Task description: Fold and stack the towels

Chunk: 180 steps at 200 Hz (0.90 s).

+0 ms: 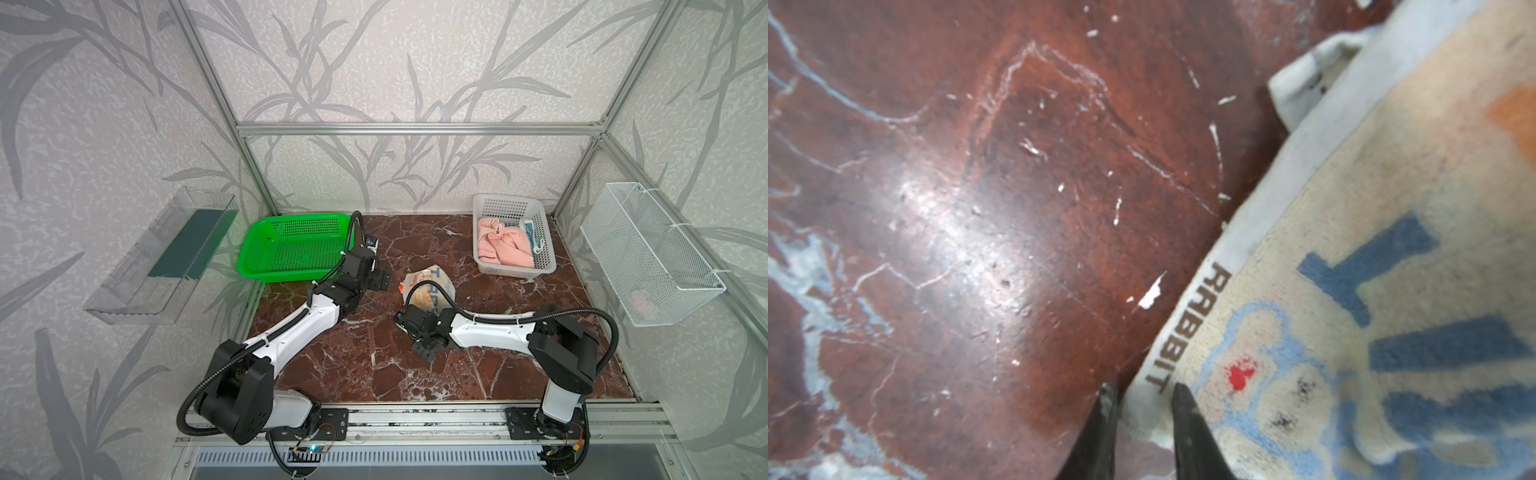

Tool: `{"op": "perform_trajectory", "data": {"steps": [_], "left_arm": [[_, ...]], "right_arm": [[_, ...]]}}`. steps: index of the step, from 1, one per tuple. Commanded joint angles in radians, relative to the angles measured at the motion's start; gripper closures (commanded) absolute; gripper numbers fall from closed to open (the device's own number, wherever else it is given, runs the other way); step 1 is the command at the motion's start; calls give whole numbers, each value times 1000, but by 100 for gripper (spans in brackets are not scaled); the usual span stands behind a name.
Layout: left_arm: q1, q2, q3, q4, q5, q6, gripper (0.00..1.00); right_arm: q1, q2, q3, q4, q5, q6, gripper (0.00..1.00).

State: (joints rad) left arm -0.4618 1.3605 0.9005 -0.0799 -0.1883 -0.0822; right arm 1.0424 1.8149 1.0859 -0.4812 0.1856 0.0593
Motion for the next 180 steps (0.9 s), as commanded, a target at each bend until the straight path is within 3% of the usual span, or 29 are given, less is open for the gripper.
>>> {"op": "perform_trajectory", "data": {"steps": [1,18,47,103,148,180], "left_arm": [[3,-28,-13,16,-3,4,1],[5,-42,-27,38,2,14,1],[4,-91,-96,138,10,40,1],[3,-138,-171,279,-9,172,1],[4,-97,-145,294,4,370,2],[4,-97,-132,313,73,477,1]], "right_arm": [[-11,30,-31,-53,6,9,80],[-55,26,-42,-41,-21,7,83],[-90,27,-57,-9,-93,3,100],[-160,-61,-41,20,-126,-54,100],[-170,-214,-10,-39,-21,-173,100],[-216,-333,-35,-40,49,-200,100]]}}
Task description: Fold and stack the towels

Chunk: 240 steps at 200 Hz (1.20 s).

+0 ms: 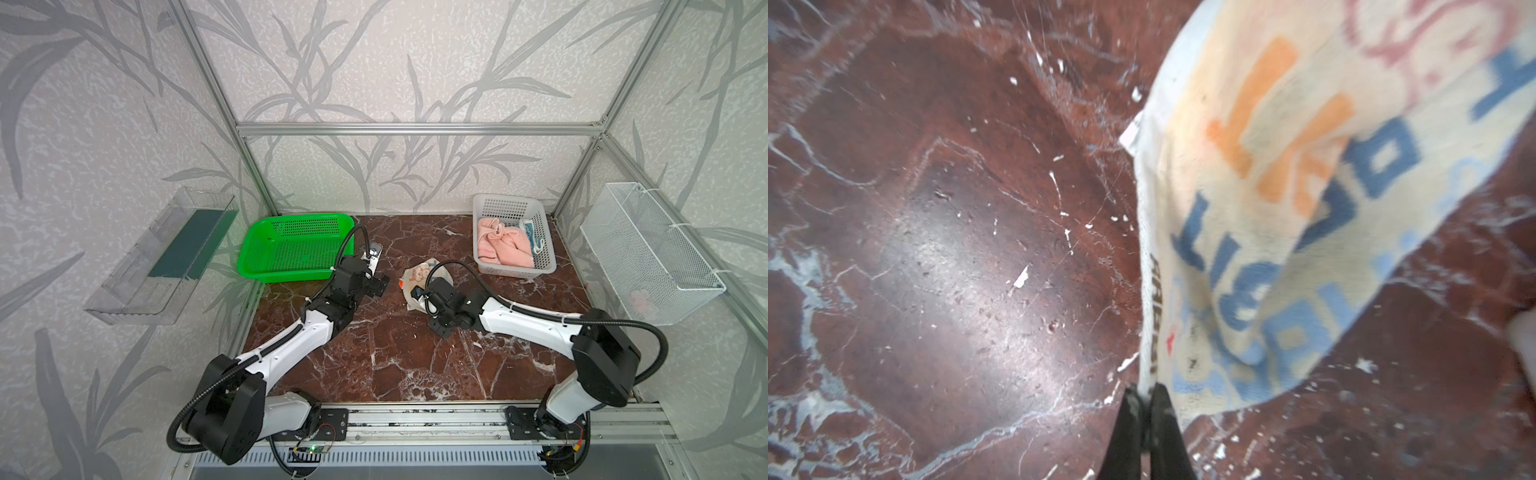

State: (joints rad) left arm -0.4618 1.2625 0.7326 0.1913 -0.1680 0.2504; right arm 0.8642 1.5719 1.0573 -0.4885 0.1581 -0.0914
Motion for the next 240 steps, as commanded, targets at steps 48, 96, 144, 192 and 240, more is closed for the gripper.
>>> {"op": "perform_trajectory", "data": {"steps": [48,96,144,192,240], "left_arm": [[5,86,122,-47,146,265,2],[4,186,150,-32,275,268,3],[-3,229,125,29,392,265,5],[-6,245,89,117,406,313,5],[-4,269,18,209,456,322,4]], "right_arm": [[-156,-206,-29,9,79,-36,100],[-225,-247,-2,14,120,-61,100],[-254,-235,78,3,116,-109,100],[-258,-179,171,-10,109,-151,100],[-258,-144,214,-17,121,-174,100]]}}
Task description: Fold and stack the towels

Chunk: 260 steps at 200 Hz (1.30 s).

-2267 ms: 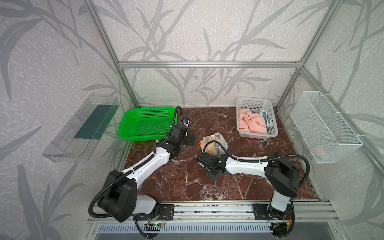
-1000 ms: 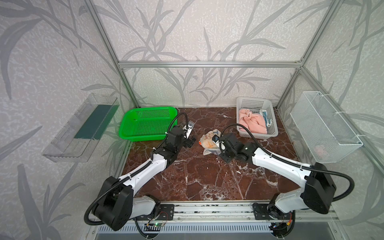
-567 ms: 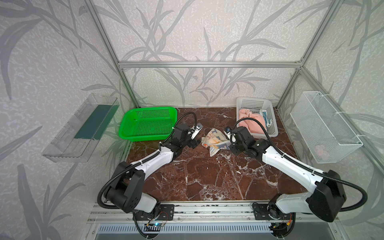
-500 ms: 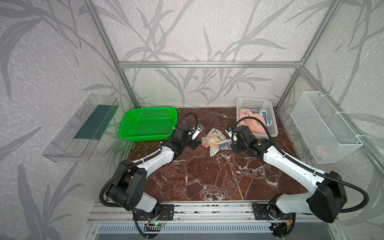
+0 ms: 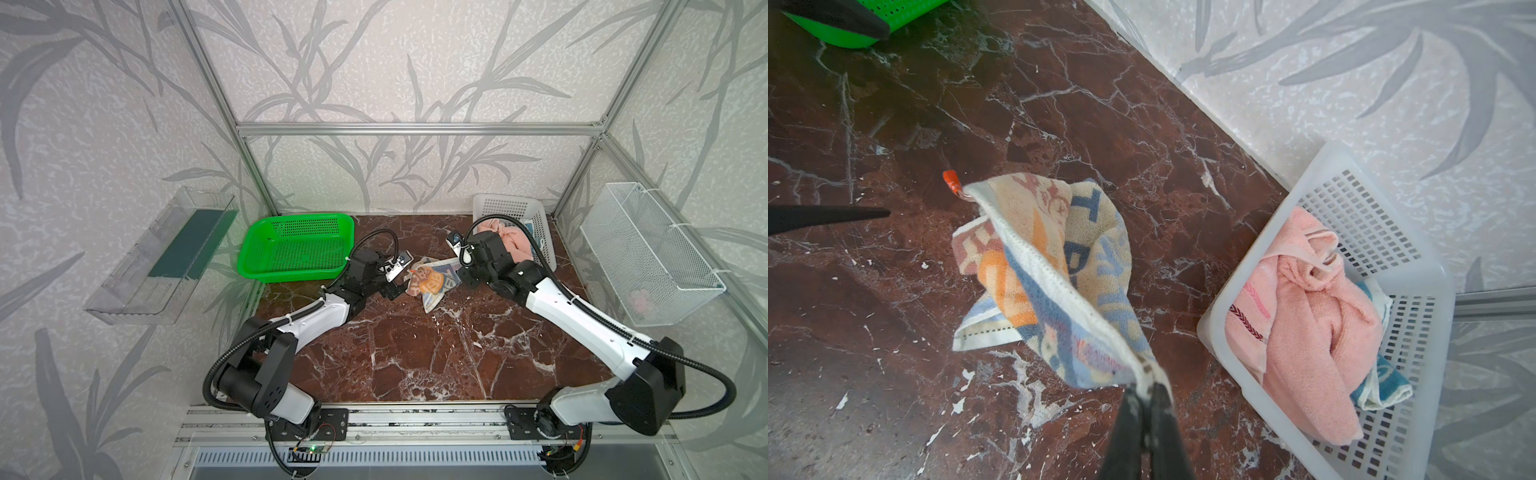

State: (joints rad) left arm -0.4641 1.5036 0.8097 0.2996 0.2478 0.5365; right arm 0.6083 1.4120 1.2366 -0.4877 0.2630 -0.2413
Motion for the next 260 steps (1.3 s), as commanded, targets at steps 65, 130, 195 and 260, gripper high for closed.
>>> {"op": "perform_trajectory", "data": {"steps": [65,130,195,260], "left_arm": [[5,132,-24,211,42,17,4],[-20,201,-38,367,14,-39,4],[-47,255,-25,404,-34,-47,8],[-46,312,-16,456,-22,-53,11]], "right_arm": [[-7,4,32,2,6,-31,100],[-23,-5,36,13,-19,-35,100],[-40,-5,34,30,-53,-43,100],[-52,5,53,27,-59,-45,100]]}}
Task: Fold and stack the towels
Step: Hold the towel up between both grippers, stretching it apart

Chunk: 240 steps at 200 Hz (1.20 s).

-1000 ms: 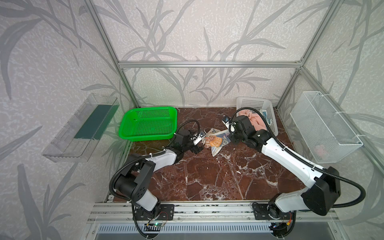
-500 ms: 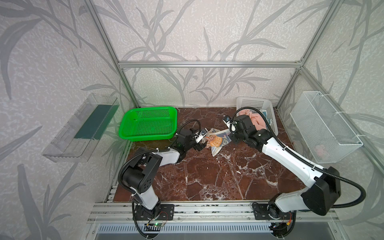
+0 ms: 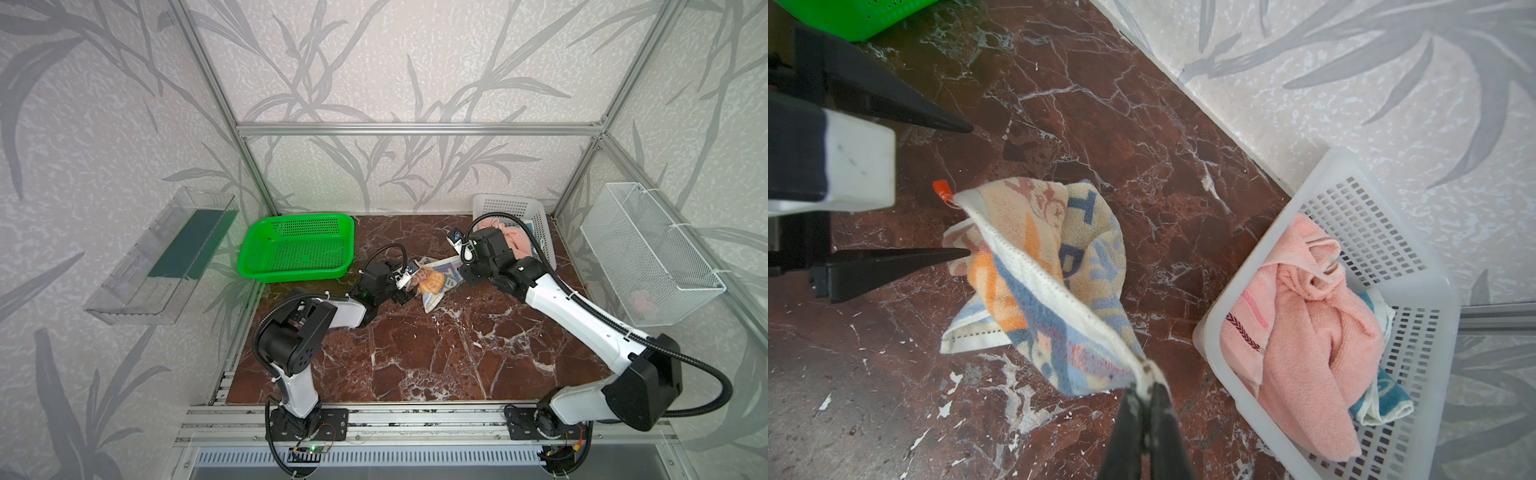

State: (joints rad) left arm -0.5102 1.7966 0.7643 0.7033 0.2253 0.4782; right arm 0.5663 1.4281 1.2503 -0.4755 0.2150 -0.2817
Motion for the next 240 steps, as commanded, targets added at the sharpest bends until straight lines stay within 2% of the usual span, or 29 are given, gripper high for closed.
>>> {"op": "perform_trajectory", "data": {"steps": [1,24,82,145,173,240], "left_arm": [[0,19,29,54,0,6,12],[0,32,36,77,-4,7,15],[14,45,66,84,5,5,36],[21,62,89,63,24,-6,40],[24,70,109,24,24,-6,44],[25,80,151,-53,19,-12,80]], "right_arm": [[-10,-11,40,14,-11,-5,100],[-13,-11,38,18,-16,-7,100],[-21,-24,29,24,-20,-5,100],[-23,-35,23,26,-22,-3,100],[-26,-40,22,26,-22,-2,100],[-38,-40,14,38,-21,7,100]]}}
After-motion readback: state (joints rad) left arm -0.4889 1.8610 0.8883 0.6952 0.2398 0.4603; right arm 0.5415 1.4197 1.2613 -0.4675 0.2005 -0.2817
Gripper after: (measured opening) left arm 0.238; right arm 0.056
